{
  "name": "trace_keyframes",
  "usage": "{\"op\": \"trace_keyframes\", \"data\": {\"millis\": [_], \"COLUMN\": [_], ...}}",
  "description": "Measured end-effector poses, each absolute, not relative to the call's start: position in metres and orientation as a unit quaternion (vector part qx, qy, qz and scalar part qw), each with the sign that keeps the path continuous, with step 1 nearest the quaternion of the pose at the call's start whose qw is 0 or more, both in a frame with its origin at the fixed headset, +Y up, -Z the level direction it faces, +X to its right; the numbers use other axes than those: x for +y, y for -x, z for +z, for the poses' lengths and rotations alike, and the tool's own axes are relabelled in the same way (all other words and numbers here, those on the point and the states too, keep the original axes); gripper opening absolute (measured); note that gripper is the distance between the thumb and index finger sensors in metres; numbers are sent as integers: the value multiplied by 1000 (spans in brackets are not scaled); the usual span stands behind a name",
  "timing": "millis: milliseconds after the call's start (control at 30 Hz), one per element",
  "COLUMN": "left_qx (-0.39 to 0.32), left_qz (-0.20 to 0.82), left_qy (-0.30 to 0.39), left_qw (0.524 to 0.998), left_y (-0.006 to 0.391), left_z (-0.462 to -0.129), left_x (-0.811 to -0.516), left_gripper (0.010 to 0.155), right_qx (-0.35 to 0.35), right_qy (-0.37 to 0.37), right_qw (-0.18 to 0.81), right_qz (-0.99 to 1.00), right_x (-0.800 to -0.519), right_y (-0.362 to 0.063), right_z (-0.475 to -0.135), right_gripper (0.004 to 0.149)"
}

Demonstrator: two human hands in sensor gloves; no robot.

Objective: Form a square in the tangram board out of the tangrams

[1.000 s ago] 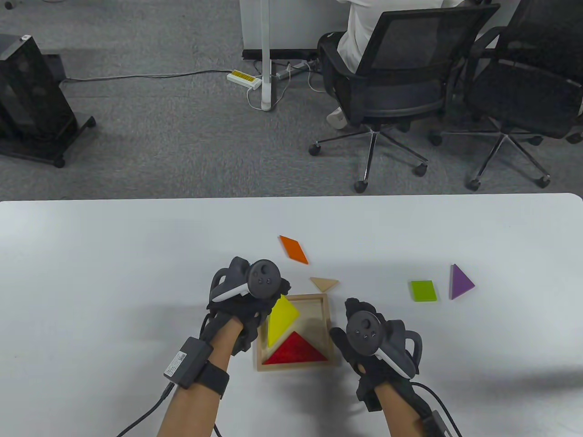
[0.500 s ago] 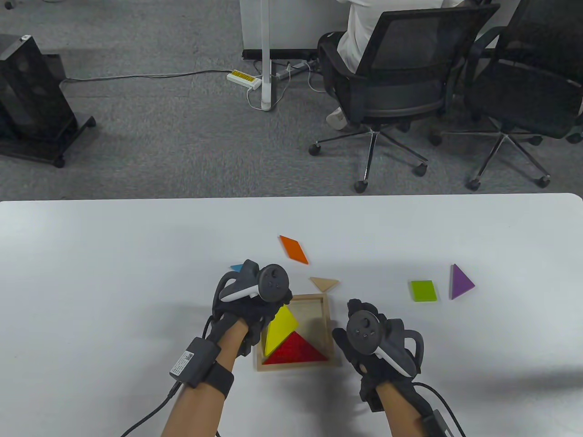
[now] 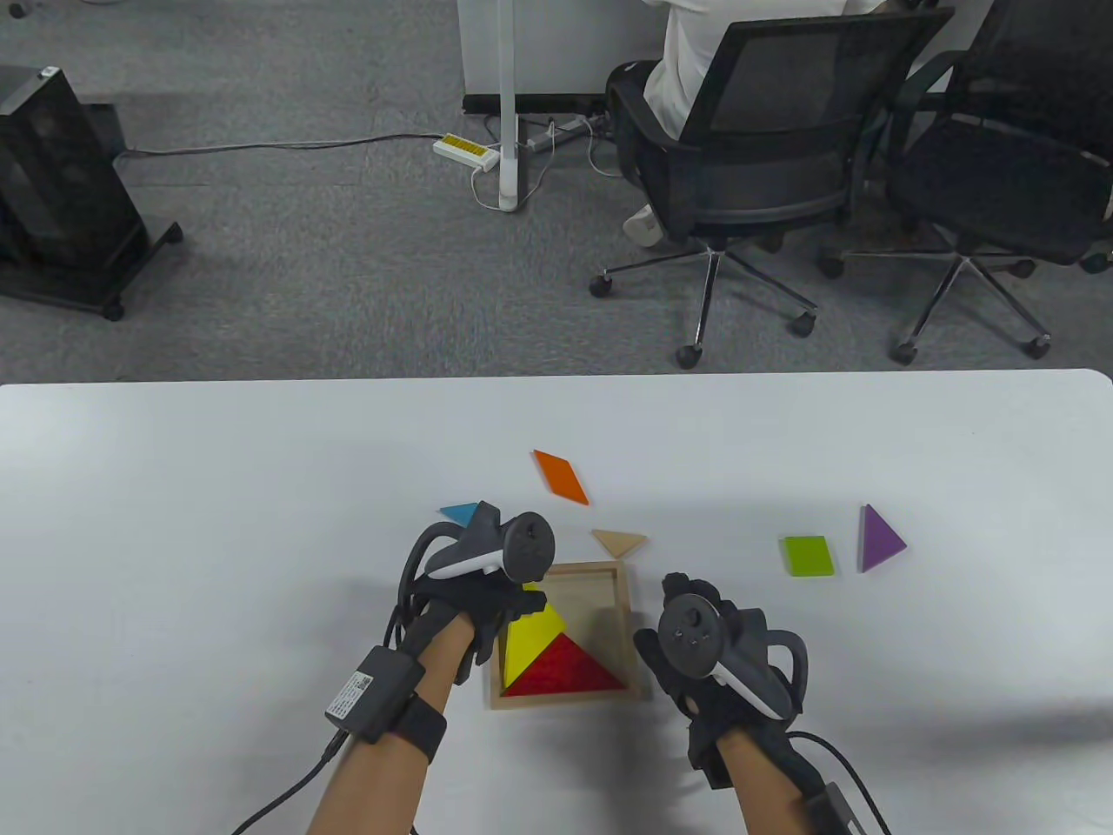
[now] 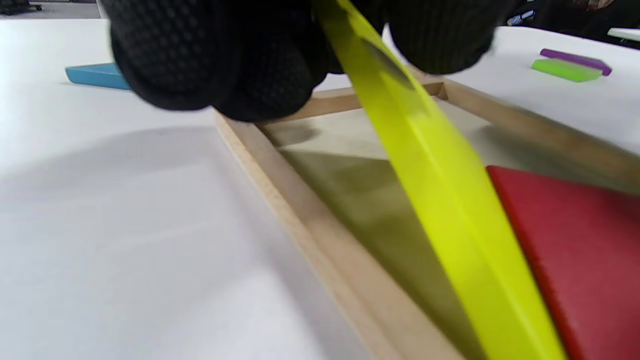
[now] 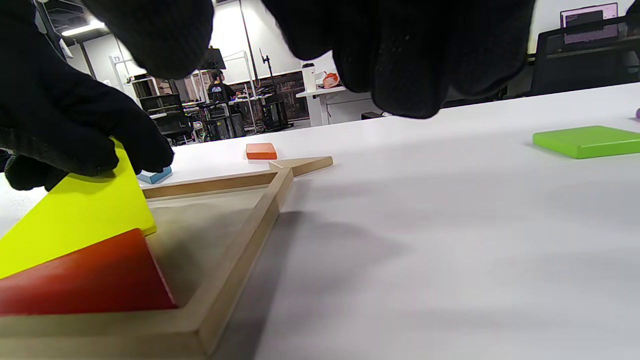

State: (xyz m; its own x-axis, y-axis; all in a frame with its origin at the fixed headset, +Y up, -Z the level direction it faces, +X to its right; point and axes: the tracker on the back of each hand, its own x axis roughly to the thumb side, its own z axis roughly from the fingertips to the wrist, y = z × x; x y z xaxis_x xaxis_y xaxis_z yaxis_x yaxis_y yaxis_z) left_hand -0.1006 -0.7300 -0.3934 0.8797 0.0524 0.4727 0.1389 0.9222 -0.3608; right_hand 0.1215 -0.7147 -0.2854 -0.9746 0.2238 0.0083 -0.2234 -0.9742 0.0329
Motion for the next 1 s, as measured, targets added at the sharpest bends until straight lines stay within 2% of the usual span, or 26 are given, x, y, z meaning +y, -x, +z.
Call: {"op": "trace_keyframes", "data": {"millis": [200, 1000], "left_qx": [-248, -235], "left_qz": [-84, -132], "left_qy": [193, 203], "left_qw": [946, 941], "left_y": [98, 98], "left_z": [-392, -388], "left_x": [-734, -739], "left_gripper": [66, 71], "right_qx": [20, 30], "right_qy": [-3, 4], "right_qw": [107, 94], "right_qz": [994, 995], "right_x": [-715, -718], "right_y": [-123, -127], "right_z": [-286, -288], "right_gripper": [78, 79]}}
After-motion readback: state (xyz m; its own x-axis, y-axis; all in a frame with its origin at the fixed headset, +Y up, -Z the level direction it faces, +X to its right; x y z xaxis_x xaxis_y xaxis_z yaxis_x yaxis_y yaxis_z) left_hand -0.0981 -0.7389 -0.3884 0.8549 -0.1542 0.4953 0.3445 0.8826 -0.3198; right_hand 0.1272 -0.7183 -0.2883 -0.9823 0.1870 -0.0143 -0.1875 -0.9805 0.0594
